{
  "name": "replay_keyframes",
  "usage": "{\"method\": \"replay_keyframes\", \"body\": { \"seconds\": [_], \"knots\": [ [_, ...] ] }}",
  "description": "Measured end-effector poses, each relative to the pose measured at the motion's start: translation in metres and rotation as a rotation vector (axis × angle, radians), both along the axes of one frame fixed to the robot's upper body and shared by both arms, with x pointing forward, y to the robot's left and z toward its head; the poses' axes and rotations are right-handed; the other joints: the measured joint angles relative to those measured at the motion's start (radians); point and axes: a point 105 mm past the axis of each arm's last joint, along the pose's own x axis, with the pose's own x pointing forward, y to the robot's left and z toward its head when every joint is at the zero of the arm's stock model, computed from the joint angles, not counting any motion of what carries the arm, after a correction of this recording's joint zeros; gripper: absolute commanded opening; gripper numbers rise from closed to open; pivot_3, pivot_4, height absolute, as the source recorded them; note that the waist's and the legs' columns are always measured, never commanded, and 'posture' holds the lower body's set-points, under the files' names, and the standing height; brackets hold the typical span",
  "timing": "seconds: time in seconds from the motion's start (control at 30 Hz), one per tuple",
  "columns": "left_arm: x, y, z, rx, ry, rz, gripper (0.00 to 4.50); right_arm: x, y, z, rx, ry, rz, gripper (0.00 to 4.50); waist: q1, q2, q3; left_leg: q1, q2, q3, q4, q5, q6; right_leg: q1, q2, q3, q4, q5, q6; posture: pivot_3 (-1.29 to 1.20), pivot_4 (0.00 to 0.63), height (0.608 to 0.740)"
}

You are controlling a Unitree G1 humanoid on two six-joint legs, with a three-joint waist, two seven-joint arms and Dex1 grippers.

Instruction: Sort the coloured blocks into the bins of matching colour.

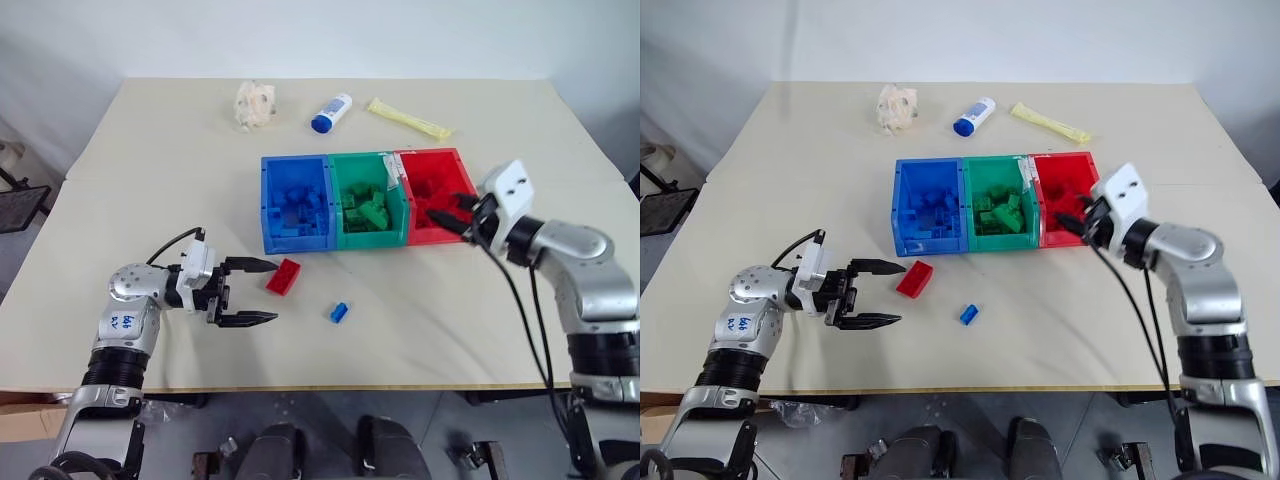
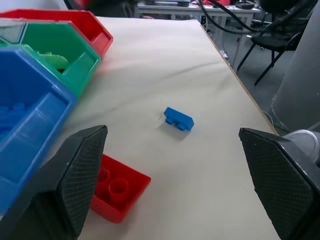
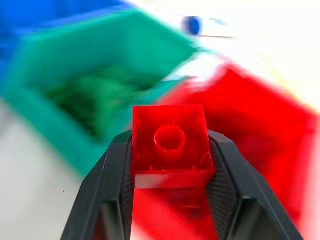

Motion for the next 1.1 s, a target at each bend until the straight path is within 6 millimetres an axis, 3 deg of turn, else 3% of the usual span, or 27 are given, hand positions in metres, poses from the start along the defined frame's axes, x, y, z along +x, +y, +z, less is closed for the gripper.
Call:
{"method": "replay_keyframes", "body": {
  "seconds": [0.1, 0.23, 0.4, 0.77, 0.9, 1.1],
  "knots": [
    [0.001, 0.001, -0.002, -0.004, 0.010, 0.005, 4.50, 0.014, -0.009, -0.001, -0.010, 0.011, -0.024, 1.50, -0.003, 0.000, 0.000, 0.000, 0.000, 0.001, 0.000, 0.000, 0.000, 0.000, 0.000, 0.000, 0.000, 0.000, 0.000, 0.00, 0.150, 0.740],
    [0.001, 0.000, -0.003, -0.007, 0.008, 0.003, 4.50, 0.032, -0.017, 0.002, -0.017, 0.018, -0.049, 2.76, -0.004, 0.000, 0.000, 0.000, 0.000, 0.001, 0.000, 0.000, 0.000, -0.001, 0.000, 0.000, 0.000, 0.000, 0.000, 0.00, 0.150, 0.740],
    [0.001, 0.000, -0.003, -0.008, 0.007, 0.001, 4.50, 0.040, -0.018, 0.010, -0.017, -0.006, -0.035, 4.45, -0.002, 0.000, 0.000, 0.000, 0.000, 0.001, 0.000, 0.000, 0.000, 0.000, 0.000, 0.000, 0.000, 0.000, 0.000, 0.00, 0.150, 0.740],
    [0.001, 0.000, -0.002, -0.007, -0.001, -0.001, 4.50, 0.030, -0.012, -0.001, -0.051, 0.024, 0.054, 4.45, -0.002, 0.000, 0.000, 0.000, 0.000, 0.000, 0.000, 0.000, 0.000, 0.000, -0.001, 0.000, 0.000, 0.000, 0.000, 0.00, 0.150, 0.740],
    [0.002, 0.002, -0.002, -0.003, 0.000, -0.002, 4.50, -0.011, -0.006, -0.020, -0.129, 0.066, 0.236, 4.45, 0.005, 0.000, 0.000, -0.002, 0.000, -0.004, 0.001, 0.000, 0.000, 0.001, -0.001, 0.000, 0.000, 0.000, 0.000, 0.00, 0.150, 0.740],
    [0.006, 0.004, -0.001, -0.001, -0.004, 0.007, 4.50, -0.062, -0.001, -0.030, -0.170, 0.120, 0.417, 4.45, 0.005, 0.000, 0.000, -0.002, 0.000, -0.002, 0.001, 0.000, 0.000, 0.001, 0.000, -0.003, -0.002, 0.000, 0.000, 0.00, 0.150, 0.740]
  ]
}}
